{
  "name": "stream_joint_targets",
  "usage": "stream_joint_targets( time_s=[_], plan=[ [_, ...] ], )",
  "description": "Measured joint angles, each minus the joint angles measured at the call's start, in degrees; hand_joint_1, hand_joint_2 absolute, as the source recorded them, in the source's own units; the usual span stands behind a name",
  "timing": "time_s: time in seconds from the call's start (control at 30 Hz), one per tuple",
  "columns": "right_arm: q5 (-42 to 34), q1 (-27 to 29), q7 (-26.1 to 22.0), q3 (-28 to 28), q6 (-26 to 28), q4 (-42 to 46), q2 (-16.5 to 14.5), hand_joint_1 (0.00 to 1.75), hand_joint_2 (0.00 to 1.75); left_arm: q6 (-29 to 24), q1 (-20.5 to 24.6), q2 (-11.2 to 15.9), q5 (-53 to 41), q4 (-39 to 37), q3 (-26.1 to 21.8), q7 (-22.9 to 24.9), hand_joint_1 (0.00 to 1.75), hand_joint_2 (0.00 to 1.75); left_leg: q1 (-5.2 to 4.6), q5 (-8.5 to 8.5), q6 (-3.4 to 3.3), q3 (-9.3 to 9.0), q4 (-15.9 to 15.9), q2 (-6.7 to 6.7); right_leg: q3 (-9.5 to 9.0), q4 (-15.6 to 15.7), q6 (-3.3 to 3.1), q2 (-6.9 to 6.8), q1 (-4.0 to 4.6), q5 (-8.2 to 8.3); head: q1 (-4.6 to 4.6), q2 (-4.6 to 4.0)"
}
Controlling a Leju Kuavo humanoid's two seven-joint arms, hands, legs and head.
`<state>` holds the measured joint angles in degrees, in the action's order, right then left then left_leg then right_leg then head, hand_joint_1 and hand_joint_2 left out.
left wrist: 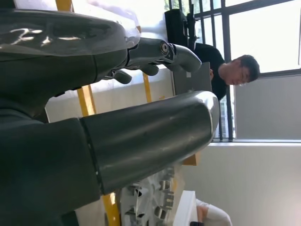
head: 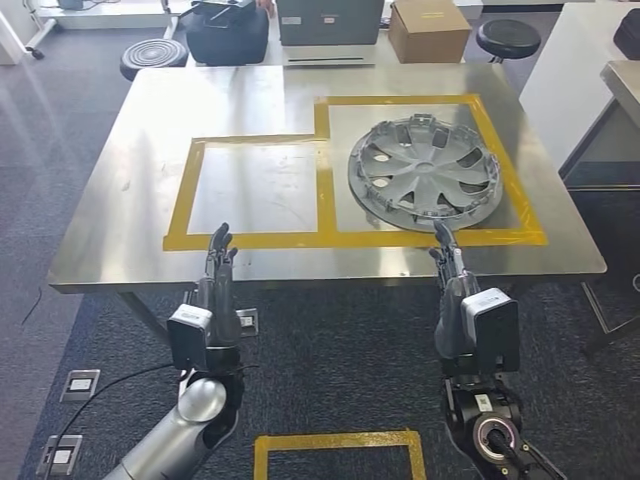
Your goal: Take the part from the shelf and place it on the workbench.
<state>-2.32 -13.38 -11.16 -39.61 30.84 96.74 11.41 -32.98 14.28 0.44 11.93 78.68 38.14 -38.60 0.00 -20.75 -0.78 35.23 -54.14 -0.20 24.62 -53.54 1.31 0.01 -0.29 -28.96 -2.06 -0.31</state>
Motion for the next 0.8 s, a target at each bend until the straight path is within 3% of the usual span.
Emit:
stream_joint_targets(
  time_s=[0.07,0.1,0.13,0.17,0.23,0.27,0.3,0.33,0.4,0.47,0.5,0.53,0.6,0.63,0.7,0.77,0.8],
  plan=[
    [0.15,0.03,0.01,0.03,-0.01,0.00,0.00,0.00,0.00,0.00,0.03,0.02,-0.02,0.01,0.01,0.00,0.00,0.00,0.03,1.01,0.74,0.23,0.42,0.04,-0.03,1.29,-0.46,-0.05,0.02,0.63,0.12,0.00],
    [0.20,0.01,0.02,0.03,-0.02,0.00,-0.01,0.00,0.00,0.00,0.05,0.04,-0.03,0.01,0.02,0.01,0.00,0.00,0.04,0.74,1.07,0.56,0.27,0.01,0.43,1.52,-0.78,-0.18,-0.11,1.31,0.17,0.00],
    [0.22,-0.01,0.04,0.04,-0.04,-0.01,-0.01,0.00,0.00,0.00,0.08,0.08,-0.04,0.01,0.02,0.02,0.00,0.00,0.03,-0.63,1.37,1.23,-0.75,-0.02,1.01,1.74,-1.18,-0.35,-0.30,2.05,0.34,0.00],
    [0.24,-0.01,0.11,0.06,-0.04,-0.01,-0.02,0.00,0.00,0.00,0.10,0.11,-0.04,0.01,0.02,0.05,0.00,0.00,0.10,-3.10,1.63,2.30,-3.05,-0.04,1.81,1.91,-1.55,-0.53,-0.48,2.80,0.64,0.00],
    [0.27,0.04,0.31,0.08,0.01,0.00,-0.02,0.00,0.00,0.02,0.09,0.18,-0.01,0.01,0.03,0.14,0.00,0.00,0.39,-8.99,2.11,4.92,-10.80,-0.05,3.64,1.76,-2.00,-0.66,-0.42,4.15,1.40,0.00],
    [0.30,0.11,0.47,0.08,0.15,0.00,-0.02,0.00,0.00,0.07,0.07,0.20,0.02,0.01,0.04,0.18,0.00,0.00,0.52,-10.61,2.34,5.83,-14.66,-0.05,4.66,1.64,-2.04,-0.67,-0.40,4.82,1.74,0.00],
    [0.32,0.19,0.64,0.07,0.32,0.00,-0.02,0.00,0.00,0.12,0.06,0.23,0.05,0.01,0.05,0.20,0.00,0.00,0.60,-10.72,2.54,6.01,-17.17,-0.04,5.66,1.48,-1.98,-0.69,-0.41,5.47,2.04,0.00],
    [0.35,0.29,0.82,0.07,0.57,0.00,-0.02,0.00,0.00,0.19,0.08,0.25,0.08,0.01,0.06,0.20,0.00,0.00,0.68,-9.55,2.68,5.25,-17.71,-0.04,6.65,1.26,-1.88,-0.70,-0.42,6.05,2.30,0.00],
    [0.46,0.49,1.21,0.08,1.06,0.03,-0.02,0.00,0.00,0.42,0.21,0.26,0.14,0.01,0.08,0.19,0.00,0.00,0.89,-6.34,2.78,0.79,-13.07,-0.02,8.54,0.55,-1.53,-0.68,-0.48,7.03,2.78,0.00],
    [0.56,0.64,1.43,0.10,1.36,0.21,-0.01,0.00,0.00,0.62,0.55,0.20,0.21,0.01,0.11,0.16,0.00,0.00,0.87,-6.25,2.41,-5.20,-4.57,-0.06,10.03,-0.37,-0.99,-0.59,-0.36,7.78,3.16,0.00],
    [0.58,0.69,1.46,0.11,1.42,0.33,-0.01,0.00,0.00,0.65,0.69,0.17,0.23,0.02,0.13,0.10,0.00,0.00,0.76,-6.79,2.07,-6.99,-1.62,-0.10,10.42,-0.65,-0.67,-0.55,-0.30,8.19,3.12,-0.01],
    [0.60,0.73,1.47,0.12,1.45,0.44,0.00,0.00,0.00,0.67,0.78,0.14,0.26,0.02,0.14,0.05,0.00,0.00,0.61,-7.25,1.65,-7.75,-0.07,-0.14,10.70,-0.75,-0.32,-0.52,-0.26,8.66,3.08,-0.01],
    [0.60,0.88,1.51,0.11,1.50,0.51,0.01,0.00,0.00,0.72,0.78,0.11,0.32,0.01,0.18,-0.03,0.00,0.00,0.62,-6.54,0.53,-7.04,0.16,-0.02,11.15,-0.82,0.42,-0.39,-0.43,9.02,2.81,-0.01],
    [0.60,0.97,1.54,0.12,1.54,0.51,0.03,0.00,0.00,0.74,0.78,0.08,0.37,0.01,0.20,-0.02,0.00,0.00,0.69,-6.03,-0.10,-6.54,0.17,0.12,11.66,-1.62,0.75,-0.31,-0.54,7.85,2.66,0.00],
    [0.60,1.11,1.55,0.13,1.63,0.52,0.09,0.00,0.00,0.79,0.78,0.01,0.43,0.01,0.22,-0.03,0.00,0.00,0.78,-4.82,-1.09,-5.25,0.29,0.39,13.44,-6.80,1.28,-0.22,-0.73,2.40,1.89,0.00],
    [0.60,1.26,1.55,0.12,1.72,0.51,0.12,0.00,0.00,0.86,0.74,-0.02,0.44,0.00,0.22,-0.08,0.00,0.00,0.69,-3.59,-1.37,-3.76,0.24,0.45,15.23,-14.92,1.68,-0.21,-0.77,-2.89,1.07,0.00],
    [0.60,1.37,1.55,0.11,1.78,0.51,0.14,0.00,0.00,0.91,0.70,-0.02,0.44,-0.01,0.23,-0.12,0.00,0.00,0.65,-2.96,-1.34,-2.97,0.21,0.46,15.38,-17.81,1.80,-0.21,-0.79,-3.63,0.80,0.00]
  ],
)
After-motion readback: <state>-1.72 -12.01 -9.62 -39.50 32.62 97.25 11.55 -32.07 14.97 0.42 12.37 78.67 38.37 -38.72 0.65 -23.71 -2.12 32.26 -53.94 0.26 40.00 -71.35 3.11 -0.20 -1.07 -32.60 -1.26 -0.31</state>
